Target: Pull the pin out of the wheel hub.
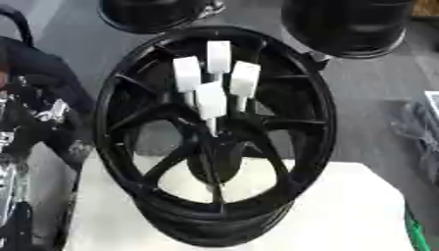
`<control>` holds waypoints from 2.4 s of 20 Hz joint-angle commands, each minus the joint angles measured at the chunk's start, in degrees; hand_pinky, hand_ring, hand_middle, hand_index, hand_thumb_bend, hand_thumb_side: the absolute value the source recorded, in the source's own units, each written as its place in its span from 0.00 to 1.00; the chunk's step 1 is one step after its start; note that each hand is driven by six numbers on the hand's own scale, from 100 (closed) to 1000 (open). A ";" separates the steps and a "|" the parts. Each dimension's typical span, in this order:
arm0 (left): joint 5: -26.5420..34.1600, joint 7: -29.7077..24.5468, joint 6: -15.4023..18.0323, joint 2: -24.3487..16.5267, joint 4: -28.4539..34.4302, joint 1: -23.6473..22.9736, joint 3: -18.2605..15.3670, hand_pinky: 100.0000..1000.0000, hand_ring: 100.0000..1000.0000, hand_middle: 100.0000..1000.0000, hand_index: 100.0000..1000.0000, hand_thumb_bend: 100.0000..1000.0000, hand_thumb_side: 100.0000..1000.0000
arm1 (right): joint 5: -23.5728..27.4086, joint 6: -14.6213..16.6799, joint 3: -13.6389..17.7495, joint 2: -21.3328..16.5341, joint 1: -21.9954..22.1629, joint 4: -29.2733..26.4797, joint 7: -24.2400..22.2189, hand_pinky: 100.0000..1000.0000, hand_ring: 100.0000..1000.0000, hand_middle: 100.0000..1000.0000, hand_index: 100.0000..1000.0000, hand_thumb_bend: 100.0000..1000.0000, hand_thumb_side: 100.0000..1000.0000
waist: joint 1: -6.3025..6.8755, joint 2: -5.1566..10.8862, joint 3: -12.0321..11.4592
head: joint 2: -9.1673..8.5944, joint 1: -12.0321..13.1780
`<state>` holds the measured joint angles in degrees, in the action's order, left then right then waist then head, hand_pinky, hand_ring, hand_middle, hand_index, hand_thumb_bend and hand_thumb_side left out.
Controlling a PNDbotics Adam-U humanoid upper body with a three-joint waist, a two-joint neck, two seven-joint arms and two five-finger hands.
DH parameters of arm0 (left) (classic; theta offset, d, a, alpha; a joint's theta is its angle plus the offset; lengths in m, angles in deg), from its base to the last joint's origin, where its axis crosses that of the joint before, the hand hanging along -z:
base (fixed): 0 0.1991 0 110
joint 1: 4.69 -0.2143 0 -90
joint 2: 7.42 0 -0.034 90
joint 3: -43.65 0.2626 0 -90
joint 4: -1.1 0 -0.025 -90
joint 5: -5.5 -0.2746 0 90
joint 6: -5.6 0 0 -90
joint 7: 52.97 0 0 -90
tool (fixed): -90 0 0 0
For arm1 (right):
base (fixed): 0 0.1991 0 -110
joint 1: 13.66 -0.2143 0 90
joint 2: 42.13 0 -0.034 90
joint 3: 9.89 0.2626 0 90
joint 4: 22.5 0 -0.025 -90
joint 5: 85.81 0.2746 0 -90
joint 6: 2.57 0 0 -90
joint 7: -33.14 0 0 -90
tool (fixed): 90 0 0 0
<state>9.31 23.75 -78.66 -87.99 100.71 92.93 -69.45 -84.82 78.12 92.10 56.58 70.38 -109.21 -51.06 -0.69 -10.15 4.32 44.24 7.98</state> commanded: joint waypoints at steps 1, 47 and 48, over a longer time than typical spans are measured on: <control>0.19 -0.06 0.01 -0.99 1.27 0.40 0.12 0.51 0.32 0.38 0.55 0.29 0.00 | -0.27 0.09 0.47 -0.96 -0.18 -0.71 0.00 0.66 0.73 0.74 0.91 0.00 0.99 | 0.04 0.98 0.01 | -0.12 0.11; -9.63 -24.49 12.28 -47.95 -4.83 29.12 45.80 0.63 0.51 0.58 0.73 0.47 0.00 | -2.30 -0.41 -0.84 -4.65 0.54 -0.77 -1.33 0.66 0.73 0.74 0.91 0.00 1.00 | 5.67 3.57 2.97 | -0.12 -0.50; -10.34 -25.31 13.04 -47.32 -5.48 29.89 46.50 0.64 0.51 0.58 0.73 0.45 0.00 | -2.30 -0.40 -0.82 -4.64 0.57 -0.77 -1.30 0.66 0.73 0.74 0.91 0.00 0.99 | 5.66 3.59 2.92 | -0.12 -0.57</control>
<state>-0.10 -0.59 -66.25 -134.71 96.13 121.76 -23.50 -86.86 77.61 91.02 53.48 71.31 -109.07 -52.52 5.18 -7.80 7.34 44.24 7.53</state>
